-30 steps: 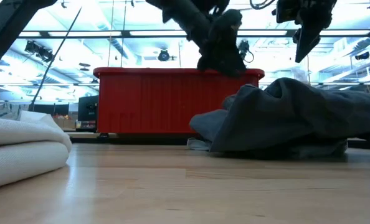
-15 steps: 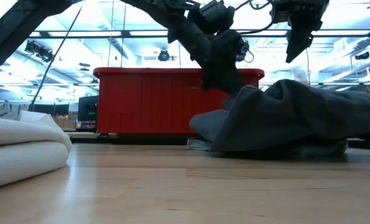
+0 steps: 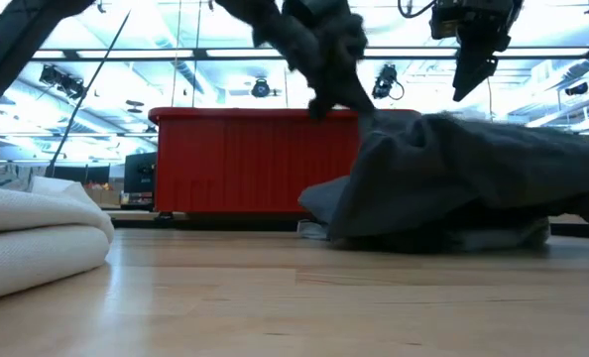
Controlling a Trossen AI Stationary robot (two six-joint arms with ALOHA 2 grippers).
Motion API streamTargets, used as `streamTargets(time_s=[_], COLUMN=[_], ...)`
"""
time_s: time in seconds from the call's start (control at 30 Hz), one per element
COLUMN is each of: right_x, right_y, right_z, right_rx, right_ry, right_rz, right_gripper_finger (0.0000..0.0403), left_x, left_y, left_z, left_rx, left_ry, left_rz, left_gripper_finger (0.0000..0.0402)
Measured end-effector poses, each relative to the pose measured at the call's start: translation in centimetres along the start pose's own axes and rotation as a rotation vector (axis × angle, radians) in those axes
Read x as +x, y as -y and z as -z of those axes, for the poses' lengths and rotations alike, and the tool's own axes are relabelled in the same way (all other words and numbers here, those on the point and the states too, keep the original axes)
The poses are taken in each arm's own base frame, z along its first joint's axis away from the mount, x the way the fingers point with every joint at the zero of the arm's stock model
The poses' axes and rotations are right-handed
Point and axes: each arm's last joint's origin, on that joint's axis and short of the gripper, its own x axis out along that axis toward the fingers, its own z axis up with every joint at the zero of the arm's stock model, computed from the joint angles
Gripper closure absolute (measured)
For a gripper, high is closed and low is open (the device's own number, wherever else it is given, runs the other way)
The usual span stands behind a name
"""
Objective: Fold laundry
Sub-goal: Remove the gray pants from the red organizer bin
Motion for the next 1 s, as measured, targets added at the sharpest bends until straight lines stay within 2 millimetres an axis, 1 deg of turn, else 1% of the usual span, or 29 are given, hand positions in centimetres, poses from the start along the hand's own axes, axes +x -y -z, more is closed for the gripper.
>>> streamTargets(time_s=[0.07, 0.13, 0.27, 0.33, 0.47, 0.53, 0.63, 0.7, 0.8, 0.87, 1.0], right_x=[0.0, 0.0, 0.0, 0.0, 0.0, 0.0, 0.0, 0.0, 0.0, 0.0, 0.0], right_y=[0.0, 0.0, 0.0, 0.0, 0.0, 0.0, 0.0, 0.0, 0.0, 0.0, 0.0], right_z=[0.0, 0.0, 0.0, -0.1, -0.1, -0.1, -0.1, -0.1, -0.1, -0.1, -0.2], right_rx=[0.001, 0.001, -0.006, -0.011, -0.013, -0.013, -0.011, -0.009, -0.008, -0.008, -0.007], right_ry=[-0.003, -0.003, 0.001, 0.007, 0.014, 0.014, 0.014, 0.014, 0.014, 0.014, 0.017], right_rz=[0.0, 0.0, -0.001, -0.001, -0.001, -0.001, -0.002, -0.002, -0.001, -0.001, -0.002], right_gripper_finger=[0.0139, 0.0139, 0.0139, 0.0139, 0.0139, 0.0139, 0.0139, 0.0139, 0.0139, 0.0139, 0.0139], left_x=[-1.5, -2.3, -2.8, -2.0, 0.7, 1.4, 1.7, 1.6, 0.9, 0.5, -0.4], left_y=[0.8, 1.1, 0.8, 0.3, -0.9, -1.4, -1.8, -1.9, -1.6, -1.4, -1.1], left_z=[-0.3, 0.1, 1.4, 2.3, 4.8, 5.8, 6.9, 6.9, 6.1, 5.6, 4.6], left_rx=[0.026, 0.025, -0.016, -0.026, -0.077, -0.103, -0.132, -0.134, -0.125, -0.122, -0.112], left_ry=[0.008, -0.039, -0.17, -0.228, -0.322, -0.348, -0.383, -0.383, -0.348, -0.342, -0.343], left_rz=[0.004, -0.004, -0.047, -0.111, -0.203, -0.24, -0.28, -0.298, -0.303, -0.305, -0.304], left_gripper_finger=[0.0398, 0.0399, 0.04, 0.04, 0.0392, 0.0386, 0.0377, 0.0371, 0.0351, 0.0327, 0.0265])
